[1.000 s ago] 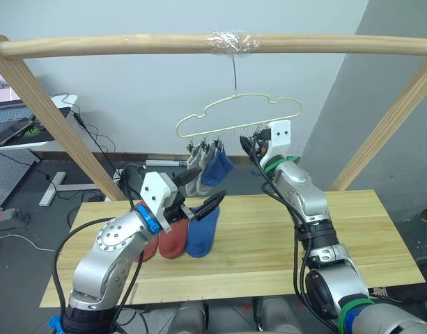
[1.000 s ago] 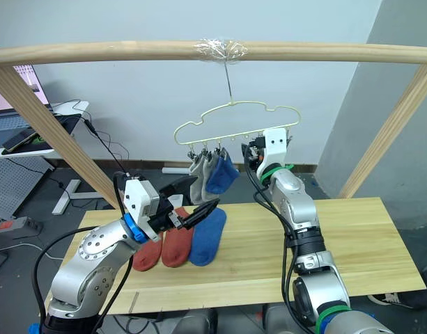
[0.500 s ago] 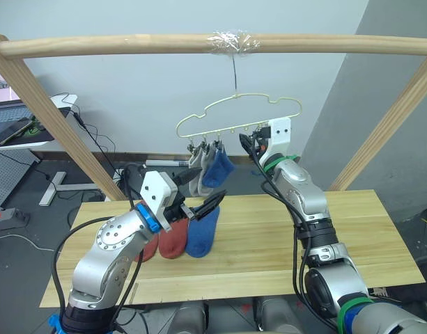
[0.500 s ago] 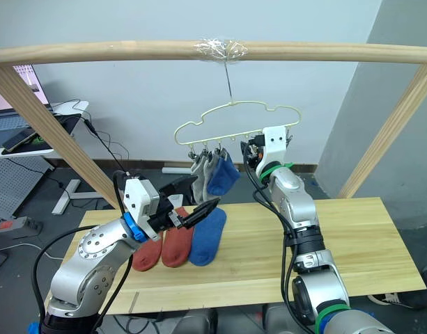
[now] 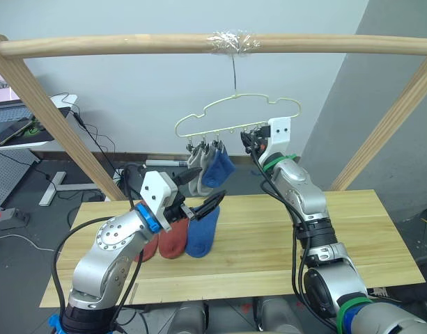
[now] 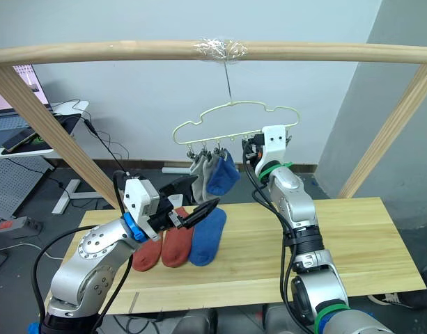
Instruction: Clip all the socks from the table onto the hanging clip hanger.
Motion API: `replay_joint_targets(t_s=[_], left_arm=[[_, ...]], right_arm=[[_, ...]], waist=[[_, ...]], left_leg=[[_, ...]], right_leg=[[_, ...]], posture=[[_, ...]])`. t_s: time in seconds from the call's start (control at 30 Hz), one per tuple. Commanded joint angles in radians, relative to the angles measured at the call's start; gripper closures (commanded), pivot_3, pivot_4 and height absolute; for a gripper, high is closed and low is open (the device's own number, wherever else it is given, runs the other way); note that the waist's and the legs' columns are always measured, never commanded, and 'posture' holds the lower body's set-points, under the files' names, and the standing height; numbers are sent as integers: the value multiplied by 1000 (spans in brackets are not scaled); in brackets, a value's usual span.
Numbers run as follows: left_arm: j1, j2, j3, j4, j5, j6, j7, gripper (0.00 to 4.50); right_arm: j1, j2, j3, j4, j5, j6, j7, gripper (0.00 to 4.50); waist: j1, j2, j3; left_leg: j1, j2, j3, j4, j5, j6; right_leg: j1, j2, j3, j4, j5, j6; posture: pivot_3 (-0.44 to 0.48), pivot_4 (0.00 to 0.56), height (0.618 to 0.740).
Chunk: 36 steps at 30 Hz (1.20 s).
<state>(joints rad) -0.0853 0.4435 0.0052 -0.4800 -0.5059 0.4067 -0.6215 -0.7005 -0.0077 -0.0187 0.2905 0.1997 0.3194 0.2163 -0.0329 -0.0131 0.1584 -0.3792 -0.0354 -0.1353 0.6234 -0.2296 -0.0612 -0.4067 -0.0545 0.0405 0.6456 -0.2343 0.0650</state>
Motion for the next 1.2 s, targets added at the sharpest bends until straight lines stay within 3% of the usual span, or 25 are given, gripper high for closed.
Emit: replay_joint_targets(t_s=[0.03,0.17,0.27,0.37,0.57,0.83,1.0,1.2], left_arm=[[-10,0,-5,-34,2,-10,1,0],[-11,2,-11,-21,22,-11,10,0],[-14,33,-48,39,114,3,28,0],[-5,44,-94,189,234,-1,82,0],[-81,-19,-143,515,370,-85,147,0],[-232,-124,-211,943,453,-234,59,0],[-249,-128,-238,1058,488,-232,4,0],[-223,-129,-253,1033,511,-259,-28,1703]], right_arm=[[-35,5,-9,-19,8,-21,2,4308],[-30,3,-10,-27,11,-12,5,4483],[-25,-9,-12,-37,15,7,12,4483],[-17,-30,-9,-52,17,39,25,4483],[10,-63,0,-108,21,97,38,4483],[54,-60,2,-199,23,170,14,4483],[59,-64,-8,-224,23,191,4,4483],[66,-69,-17,-237,26,200,-7,4500]], waist=[[0,0,0],[0,0,0],[0,0,1],[-1,1,1],[-2,2,3],[-12,2,4],[-33,2,4],[-40,3,5]], left_leg=[[0,0,0,0,0,0],[-1,0,0,0,0,0],[-1,0,0,-1,0,0],[0,0,0,-1,0,0],[-1,0,0,-1,0,0],[-2,0,0,-1,0,0],[-2,0,0,-1,0,0],[-2,0,0,0,0,0]], right_leg=[[0,0,0,0,0,0],[-1,0,0,0,0,0],[-1,0,0,0,0,0],[-1,0,0,0,0,0],[-2,0,0,0,1,1],[-3,0,0,-1,1,3],[-3,0,0,0,1,3],[-2,0,0,0,2,3]], posture=[[31,121,740],[28,121,740],[28,126,740],[17,130,740],[-24,147,740],[-64,160,740],[-80,164,740],[-80,169,740]])
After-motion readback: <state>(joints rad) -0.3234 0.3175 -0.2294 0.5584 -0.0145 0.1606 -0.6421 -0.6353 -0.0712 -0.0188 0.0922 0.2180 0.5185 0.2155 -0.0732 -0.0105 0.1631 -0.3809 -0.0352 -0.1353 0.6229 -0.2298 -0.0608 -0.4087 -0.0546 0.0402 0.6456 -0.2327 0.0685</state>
